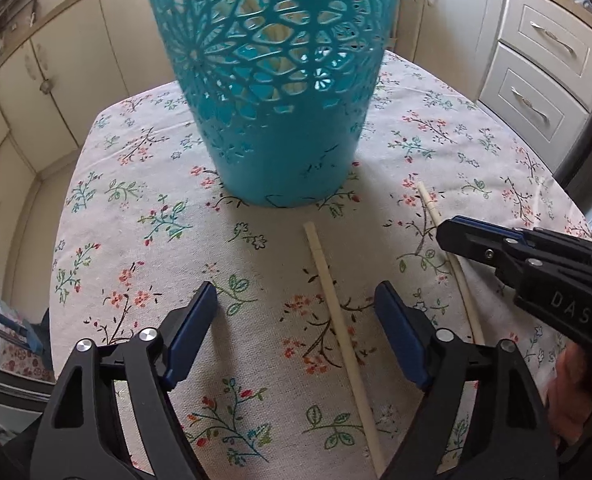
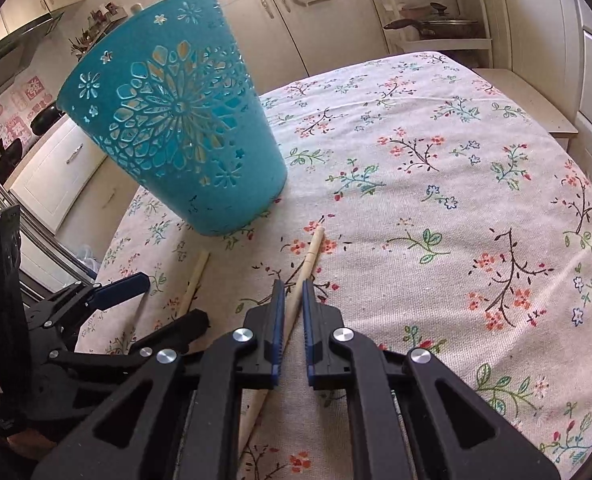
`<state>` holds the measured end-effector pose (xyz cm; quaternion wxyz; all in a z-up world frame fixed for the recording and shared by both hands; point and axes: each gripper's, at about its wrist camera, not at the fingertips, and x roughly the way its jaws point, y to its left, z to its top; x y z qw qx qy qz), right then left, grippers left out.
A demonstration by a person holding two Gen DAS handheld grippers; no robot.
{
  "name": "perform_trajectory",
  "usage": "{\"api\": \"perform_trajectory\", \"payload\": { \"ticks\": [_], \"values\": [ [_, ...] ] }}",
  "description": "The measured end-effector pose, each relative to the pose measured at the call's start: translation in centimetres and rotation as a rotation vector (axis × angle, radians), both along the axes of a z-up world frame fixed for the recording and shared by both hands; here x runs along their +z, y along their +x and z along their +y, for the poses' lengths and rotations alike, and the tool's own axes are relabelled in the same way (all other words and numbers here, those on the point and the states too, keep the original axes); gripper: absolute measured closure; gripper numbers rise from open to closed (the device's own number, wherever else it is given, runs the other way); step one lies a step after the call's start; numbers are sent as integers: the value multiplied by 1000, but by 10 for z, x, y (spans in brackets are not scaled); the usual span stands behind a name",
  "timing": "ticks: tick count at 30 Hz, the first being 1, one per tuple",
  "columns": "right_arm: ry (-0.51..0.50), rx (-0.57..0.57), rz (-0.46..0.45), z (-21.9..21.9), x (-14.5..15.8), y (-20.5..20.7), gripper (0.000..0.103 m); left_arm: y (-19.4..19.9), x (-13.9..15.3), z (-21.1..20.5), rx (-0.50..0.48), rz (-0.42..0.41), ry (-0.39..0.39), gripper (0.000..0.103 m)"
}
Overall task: Organize utensils
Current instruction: 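Lower the left tool to a loose chopstick and close on it, then lift the chopstick with the left tool over the teal basket and release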
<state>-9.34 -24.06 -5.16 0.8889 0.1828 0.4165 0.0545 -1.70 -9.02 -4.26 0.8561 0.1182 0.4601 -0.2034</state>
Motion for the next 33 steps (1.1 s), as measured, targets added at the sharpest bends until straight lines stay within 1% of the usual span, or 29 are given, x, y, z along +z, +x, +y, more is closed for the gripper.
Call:
{"api": "perform_trajectory", "payload": {
  "ticks": [3, 6, 8, 9, 11, 13, 15, 17, 21, 25, 27, 30, 31, 33],
  "values": [
    [5, 1, 1, -1, -1, 0, 95, -2, 1, -3, -18, -13, 2, 36],
    [10, 1, 1, -2, -1, 1, 95, -6, 3, -9, -41, -18, -4, 50],
    [12, 2, 1, -3, -1, -1, 95, -9, 4, -13, -64, -15, -13, 68],
    [13, 3, 1, -3, -1, -1, 95, -11, 5, -15, -80, -15, -15, 73],
    [15, 4, 1, -4, -1, 0, 95, -16, 6, -20, -105, -18, -10, 89],
    [17, 5, 1, -5, -1, 0, 95, -19, 6, -24, -127, -25, -2, 96],
    [21, 5, 0, -6, -2, -1, 95, -22, 6, -26, -136, -38, 14, 97],
    [25, 5, 0, -7, -2, -1, 95, -22, 7, -27, -140, -29, 11, 98],
    [30, 6, -1, -8, -2, -2, 95, -21, 10, -20, -132, 5, -10, 98],
    [30, 6, -1, -8, -1, -2, 95, -26, 16, -10, -124, 21, -43, 98],
    [30, 10, -2, -8, -1, -2, 93, -29, 24, -3, -121, 32, -79, 98],
    [25, 12, -3, -7, -1, -2, 92, -34, 42, 11, -121, 50, -155, 98],
    [25, 12, -3, -6, -1, -2, 92, -35, 51, 16, -121, 51, -181, 98],
    [29, 11, -3, -7, -1, -2, 92, -35, 80, 29, -121, 34, -252, 98]
  ]
}}
